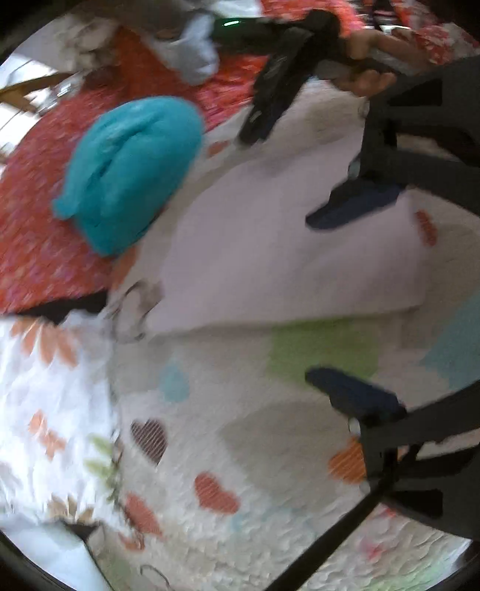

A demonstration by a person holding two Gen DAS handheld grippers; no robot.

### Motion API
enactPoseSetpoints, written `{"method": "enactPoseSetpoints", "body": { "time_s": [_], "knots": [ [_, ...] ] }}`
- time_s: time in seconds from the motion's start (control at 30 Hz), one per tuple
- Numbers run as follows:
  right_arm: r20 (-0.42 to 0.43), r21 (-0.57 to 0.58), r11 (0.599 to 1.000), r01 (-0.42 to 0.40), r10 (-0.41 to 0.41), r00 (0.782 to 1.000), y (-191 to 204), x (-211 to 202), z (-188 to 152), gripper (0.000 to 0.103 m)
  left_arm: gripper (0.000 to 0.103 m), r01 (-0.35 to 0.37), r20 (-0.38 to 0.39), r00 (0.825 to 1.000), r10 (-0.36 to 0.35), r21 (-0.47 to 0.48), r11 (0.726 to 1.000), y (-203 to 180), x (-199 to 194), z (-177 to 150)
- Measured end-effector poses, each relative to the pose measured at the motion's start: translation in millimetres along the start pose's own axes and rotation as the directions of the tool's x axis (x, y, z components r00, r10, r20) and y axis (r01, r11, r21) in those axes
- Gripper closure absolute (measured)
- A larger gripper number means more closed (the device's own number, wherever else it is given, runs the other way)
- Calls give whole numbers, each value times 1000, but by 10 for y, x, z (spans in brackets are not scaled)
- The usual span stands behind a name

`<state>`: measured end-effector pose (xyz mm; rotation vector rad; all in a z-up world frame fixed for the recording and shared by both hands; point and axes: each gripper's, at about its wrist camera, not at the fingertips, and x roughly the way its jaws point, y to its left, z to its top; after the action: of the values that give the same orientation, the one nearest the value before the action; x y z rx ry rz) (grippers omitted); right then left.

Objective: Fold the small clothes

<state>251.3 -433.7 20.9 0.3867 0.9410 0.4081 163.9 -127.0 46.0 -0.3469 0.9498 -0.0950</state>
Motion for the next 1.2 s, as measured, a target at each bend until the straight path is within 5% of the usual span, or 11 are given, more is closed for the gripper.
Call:
{"method": "enactPoseSetpoints", "body": {
  "time_s": [0.07,0.2,0.27,0.3,0.43,0.63,0.7,0.8,0.9,1.03,1.2],
  "knots": [
    [-6,14,1000,28,-28,1000,-68,115,74,33,13,14,-11,1000,-14,-68,998,143,144,113],
    [-121,64,998,-15,22,992,-215,576,75,34,13,140,-124,980,-156,-134,981,195,636,261],
    [-125,91,994,-60,72,990,-194,719,35,51,15,227,-191,949,-250,-132,965,55,797,240],
    [-140,116,988,-101,117,983,-156,756,39,70,36,243,-201,945,-259,-101,965,-30,794,195],
    [-106,121,977,-176,189,976,51,619,128,79,64,191,-211,960,-185,6,982,-177,565,299],
    [-55,22,976,-217,218,974,413,442,385,79,56,87,-143,987,-75,81,993,-253,237,653],
    [-72,0,994,-109,109,991,408,615,400,69,47,17,-148,989,-6,73,997,-185,344,644],
    [-91,-26,997,71,-73,993,335,738,334,69,43,-75,-194,977,87,68,995,-37,598,422],
    [-39,-40,999,37,-38,999,402,477,224,69,31,-51,-178,982,57,37,998,119,568,195],
    [-21,-143,990,-8,5,1000,746,209,82,69,29,-2,-176,984,-3,-28,1000,252,446,-62],
    [-106,-227,966,-122,100,989,1129,167,-278,70,29,37,-149,987,-53,-108,993,383,74,-305]
  ]
}}
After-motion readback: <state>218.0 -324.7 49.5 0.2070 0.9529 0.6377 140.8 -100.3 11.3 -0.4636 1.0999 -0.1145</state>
